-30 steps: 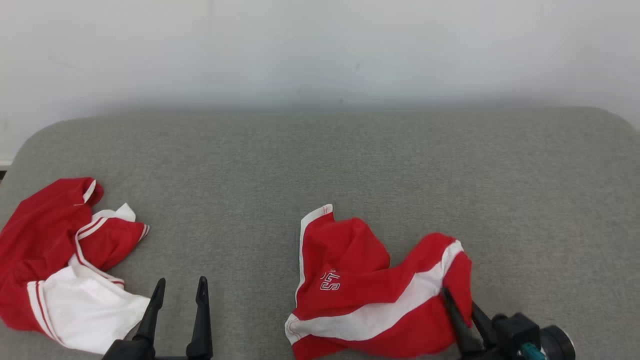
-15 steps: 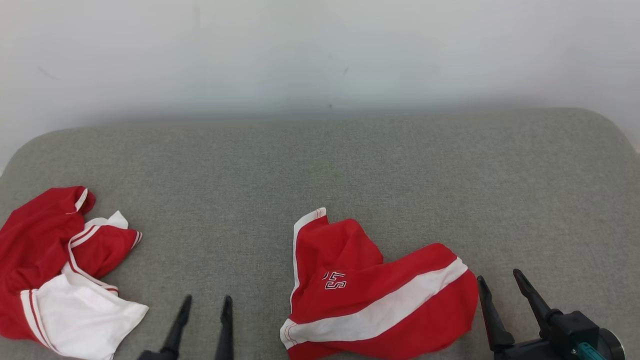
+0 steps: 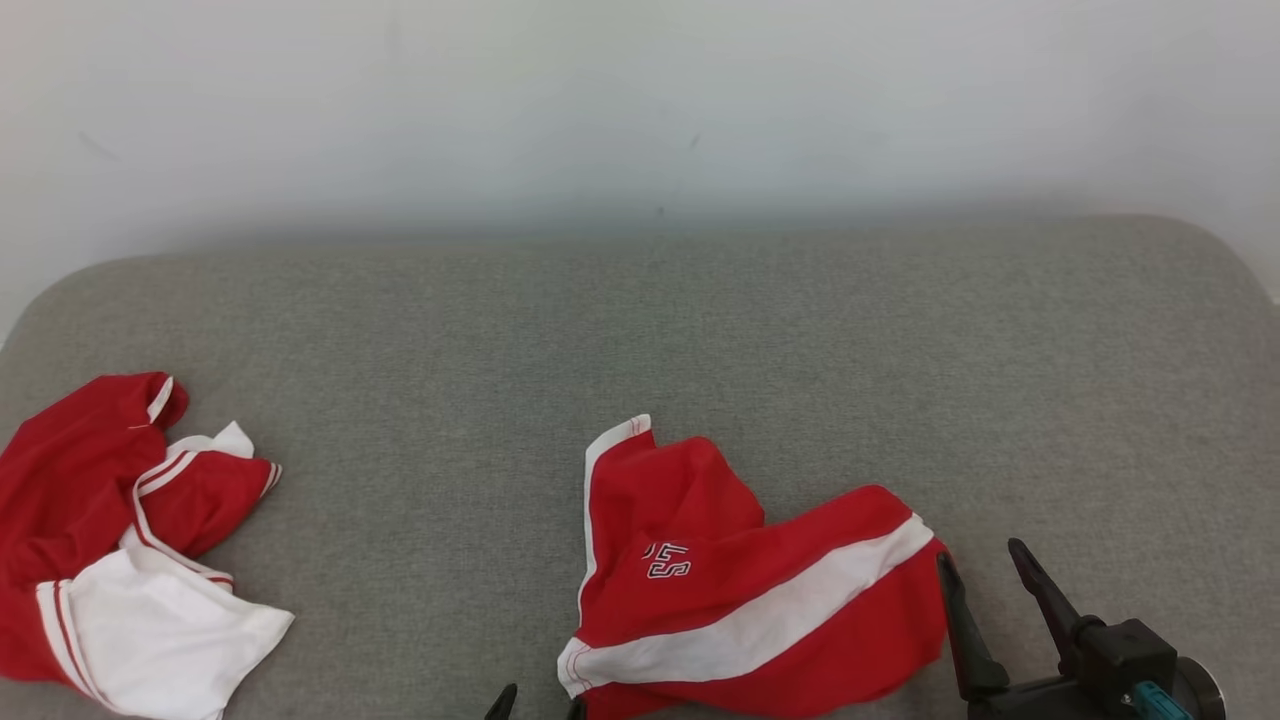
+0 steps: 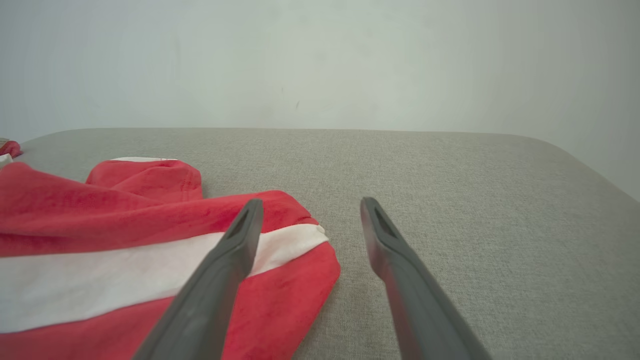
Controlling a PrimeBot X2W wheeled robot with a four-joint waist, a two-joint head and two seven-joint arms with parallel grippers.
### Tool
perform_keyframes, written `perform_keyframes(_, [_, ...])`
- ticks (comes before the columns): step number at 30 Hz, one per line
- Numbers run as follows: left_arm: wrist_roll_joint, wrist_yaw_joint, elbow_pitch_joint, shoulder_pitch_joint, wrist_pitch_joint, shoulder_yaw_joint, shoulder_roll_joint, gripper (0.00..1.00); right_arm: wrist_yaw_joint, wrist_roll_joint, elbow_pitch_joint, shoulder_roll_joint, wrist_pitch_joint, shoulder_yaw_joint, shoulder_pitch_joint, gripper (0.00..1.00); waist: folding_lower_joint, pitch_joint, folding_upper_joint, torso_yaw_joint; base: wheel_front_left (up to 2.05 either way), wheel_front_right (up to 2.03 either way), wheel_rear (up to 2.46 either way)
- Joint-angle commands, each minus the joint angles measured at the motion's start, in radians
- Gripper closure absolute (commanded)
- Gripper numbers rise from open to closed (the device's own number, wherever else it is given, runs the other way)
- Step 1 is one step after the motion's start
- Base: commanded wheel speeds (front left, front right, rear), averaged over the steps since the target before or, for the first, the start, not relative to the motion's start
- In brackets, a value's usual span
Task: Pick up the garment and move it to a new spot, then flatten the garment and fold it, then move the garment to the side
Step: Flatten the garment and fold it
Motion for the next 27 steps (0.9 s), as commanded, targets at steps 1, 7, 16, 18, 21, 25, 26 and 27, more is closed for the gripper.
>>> perform_keyframes(1, [-0.015, -0.004, 0.015, -0.018, -0.003, -0.007, 0.001, 0.00, 0.001, -0.007, 0.002, 0.002, 0.000, 0.005, -0.006, 0.00, 0.0001, 0.005, 0.0000, -0.018, 0.00, 0.00, 0.00])
perform_keyframes(7, [-0.046, -0.005, 0.076, -0.061, -0.003, -0.016, 0.001, 0.00, 0.001, -0.010, 0.002, -0.001, 0.000, 0.009, -0.013, 0.00, 0.0001, 0.009, 0.0000, -0.068, 0.00, 0.00, 0.00])
perform_keyframes(16, [-0.061, -0.006, 0.120, -0.088, -0.003, 0.008, 0.001, 1.00, 0.001, -0.019, -0.012, 0.003, 0.000, -0.009, 0.015, 0.00, 0.0001, -0.003, 0.0000, -0.092, 0.00, 0.00, 0.00])
perform_keyframes(18, [-0.071, -0.005, 0.111, -0.083, -0.003, 0.009, 0.001, 1.00, 0.001, -0.018, -0.010, 0.001, 0.000, -0.016, 0.020, 0.00, 0.0001, -0.010, 0.0000, -0.082, 0.00, 0.00, 0.00])
perform_keyframes(21, [-0.045, -0.005, 0.086, -0.076, -0.003, 0.021, 0.002, 1.00, 0.001, -0.017, -0.008, 0.007, 0.000, -0.011, 0.026, 0.00, 0.0001, -0.018, 0.0000, -0.065, 0.00, 0.00, 0.00])
perform_keyframes(25, [0.000, -0.001, -0.008, -0.046, -0.003, 0.077, 0.019, 1.00, 0.001, -0.011, -0.010, 0.011, 0.000, -0.022, 0.036, 0.00, 0.0001, -0.024, 0.0000, -0.032, 0.00, 0.00, 0.00])
perform_keyframes(26, [0.016, 0.000, -0.038, -0.038, -0.003, 0.088, 0.028, 1.00, 0.001, -0.009, -0.010, 0.014, 0.000, -0.024, 0.040, 0.00, 0.0001, -0.025, 0.0000, -0.020, 0.00, 0.00, 0.00])
perform_keyframes(27, [0.029, -0.001, -0.065, -0.029, -0.003, 0.096, 0.037, 1.00, 0.001, -0.007, -0.006, 0.017, 0.000, -0.022, 0.041, 0.00, 0.0001, -0.026, 0.0000, -0.011, 0.00, 0.00, 0.00])
